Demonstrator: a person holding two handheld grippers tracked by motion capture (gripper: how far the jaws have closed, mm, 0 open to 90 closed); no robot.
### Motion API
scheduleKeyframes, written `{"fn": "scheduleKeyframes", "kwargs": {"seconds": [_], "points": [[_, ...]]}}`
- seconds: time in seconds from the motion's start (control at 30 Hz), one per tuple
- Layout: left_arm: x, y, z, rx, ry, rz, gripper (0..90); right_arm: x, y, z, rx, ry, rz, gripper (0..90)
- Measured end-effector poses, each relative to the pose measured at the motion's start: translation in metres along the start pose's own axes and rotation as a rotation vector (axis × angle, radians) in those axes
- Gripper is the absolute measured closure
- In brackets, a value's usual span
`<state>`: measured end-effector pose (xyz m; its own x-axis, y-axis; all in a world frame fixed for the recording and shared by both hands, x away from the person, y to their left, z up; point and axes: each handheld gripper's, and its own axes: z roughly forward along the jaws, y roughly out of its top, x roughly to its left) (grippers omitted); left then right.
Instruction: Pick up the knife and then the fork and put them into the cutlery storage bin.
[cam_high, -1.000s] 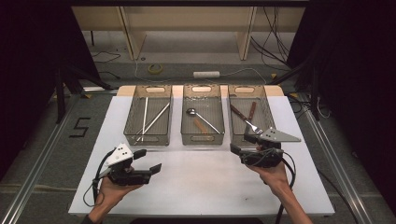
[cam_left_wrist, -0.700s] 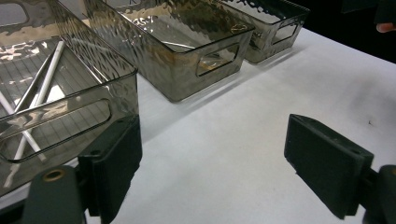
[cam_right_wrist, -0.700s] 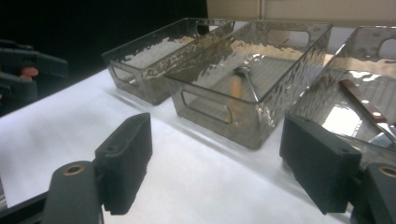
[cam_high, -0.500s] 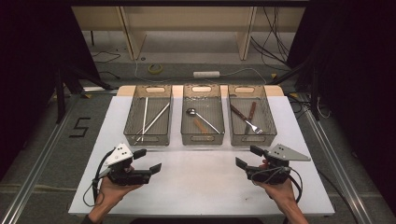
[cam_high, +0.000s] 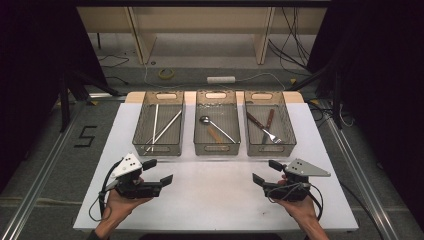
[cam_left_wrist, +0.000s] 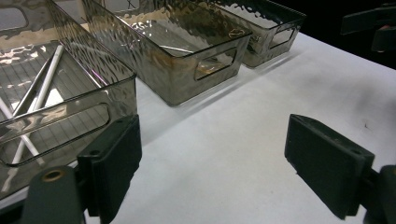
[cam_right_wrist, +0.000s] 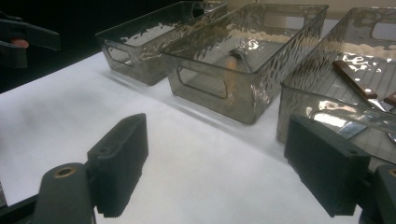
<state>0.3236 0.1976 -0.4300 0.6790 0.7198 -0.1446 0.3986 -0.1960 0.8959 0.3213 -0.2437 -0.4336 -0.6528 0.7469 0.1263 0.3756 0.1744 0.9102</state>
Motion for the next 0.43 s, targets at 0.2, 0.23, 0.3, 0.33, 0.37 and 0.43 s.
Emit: {"fn": "scheduleKeyframes", "kwargs": {"seconds": [0.2,0.23,0.3,0.33,0.37,0.43], "points": [[0.0001,0.0000,0.0000,0.005,0.000,0.002,18.2,0.0000,0.0001,0.0001,0.002,-0.001,0.000,22.8],[0.0001,0.0000,0.0001,0.006,0.000,0.003,18.2,-0.0001,0.0001,0.0003,0.003,0.000,-0.001,22.8],[0.0001,0.0000,0.0001,0.006,0.000,0.004,18.2,0.0000,0.0001,0.0005,0.003,-0.001,-0.001,22.8],[0.0001,0.0000,0.0002,0.006,0.001,0.004,18.2,0.0000,0.0001,0.0005,0.002,-0.001,-0.001,22.8],[0.0001,-0.0001,0.0003,0.007,0.001,0.003,18.1,0.0000,0.0001,0.0005,0.002,-0.002,-0.001,22.8],[0.0002,-0.0002,0.0004,0.009,0.001,0.002,18.1,-0.0005,0.0001,0.0005,0.005,-0.004,-0.001,22.7]]}}
